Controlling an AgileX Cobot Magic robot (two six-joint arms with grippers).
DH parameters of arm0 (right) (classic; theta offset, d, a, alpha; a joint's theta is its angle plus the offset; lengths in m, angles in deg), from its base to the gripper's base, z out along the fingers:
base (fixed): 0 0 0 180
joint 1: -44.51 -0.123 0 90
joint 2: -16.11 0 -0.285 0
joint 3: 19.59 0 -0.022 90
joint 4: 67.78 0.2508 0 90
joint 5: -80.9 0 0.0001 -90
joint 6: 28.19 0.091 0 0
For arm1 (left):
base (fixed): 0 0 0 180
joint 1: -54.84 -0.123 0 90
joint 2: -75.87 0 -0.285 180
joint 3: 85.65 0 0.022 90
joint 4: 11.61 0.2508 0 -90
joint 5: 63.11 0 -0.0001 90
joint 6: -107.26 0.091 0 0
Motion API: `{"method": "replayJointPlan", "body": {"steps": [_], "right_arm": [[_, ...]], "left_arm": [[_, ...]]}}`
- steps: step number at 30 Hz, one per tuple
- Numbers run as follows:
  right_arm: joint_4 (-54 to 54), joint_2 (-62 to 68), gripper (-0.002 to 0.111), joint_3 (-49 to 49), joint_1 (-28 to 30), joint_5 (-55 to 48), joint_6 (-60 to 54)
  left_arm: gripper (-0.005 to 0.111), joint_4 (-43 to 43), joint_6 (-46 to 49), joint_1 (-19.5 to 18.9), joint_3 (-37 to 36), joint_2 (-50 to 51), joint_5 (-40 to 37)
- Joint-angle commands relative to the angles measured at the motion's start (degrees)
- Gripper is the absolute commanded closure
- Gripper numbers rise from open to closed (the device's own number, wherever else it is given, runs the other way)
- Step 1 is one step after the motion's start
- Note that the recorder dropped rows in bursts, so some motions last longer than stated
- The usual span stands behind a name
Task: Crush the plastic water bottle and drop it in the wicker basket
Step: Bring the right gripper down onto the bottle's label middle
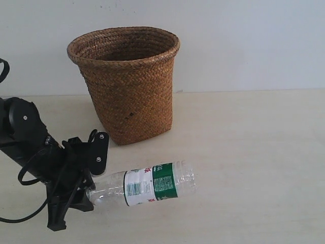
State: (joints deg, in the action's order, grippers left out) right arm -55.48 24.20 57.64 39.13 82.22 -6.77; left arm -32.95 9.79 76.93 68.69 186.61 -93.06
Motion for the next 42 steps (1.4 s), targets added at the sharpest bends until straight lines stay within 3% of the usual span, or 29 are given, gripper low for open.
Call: {"method": "replayJointPlan", "body": {"steps": [1, 3, 6, 9, 14, 18, 29, 35, 42], "right_arm": [[5.1, -0.3, 0.108, 0.0, 0.2, 8.5, 12.3], [5.0, -0.3, 0.108, 0.0, 0.2, 6.8, 13.2], [-5.0, -0.3, 0.108, -0.3, -0.1, 1.9, 14.4], [-6.9, 3.2, 0.108, -4.5, -4.8, 0.9, 13.8], [-10.5, 21.7, 0.108, -16.6, -18.0, -4.5, 8.2], [-10.7, 35.7, 0.108, -26.1, -24.0, -10.4, 5.7], [-11.5, 74.1, 0.108, -53.3, -30.4, -28.9, -1.0], [-11.4, 88.4, 0.108, -59.0, -37.7, -26.7, -1.0], [-9.9, 93.4, 0.108, -59.0, -39.3, -23.0, -0.5]], "left_arm": [[0.103, -0.5, 0.1, 0.4, -0.3, -0.5, -0.1], [0.103, -0.5, -0.3, 0.4, -0.3, -0.5, -0.2], [0.103, -0.1, -1.0, 0.4, -0.3, -0.5, -0.3], [0.103, -0.3, -1.0, 0.5, -0.3, -0.5, -0.3], [0.103, -0.2, -1.0, 0.5, -0.2, -0.5, -0.9], [0.103, -0.1, -1.0, 0.5, -0.2, -0.5, -1.1], [0.103, 0.2, -1.0, 0.5, -0.2, -0.5, -1.0], [0.103, 0.3, -1.0, 0.5, -0.2, -0.5, -1.2], [0.103, 0.3, -1.0, 0.5, -0.2, -0.5, -1.0]]}}
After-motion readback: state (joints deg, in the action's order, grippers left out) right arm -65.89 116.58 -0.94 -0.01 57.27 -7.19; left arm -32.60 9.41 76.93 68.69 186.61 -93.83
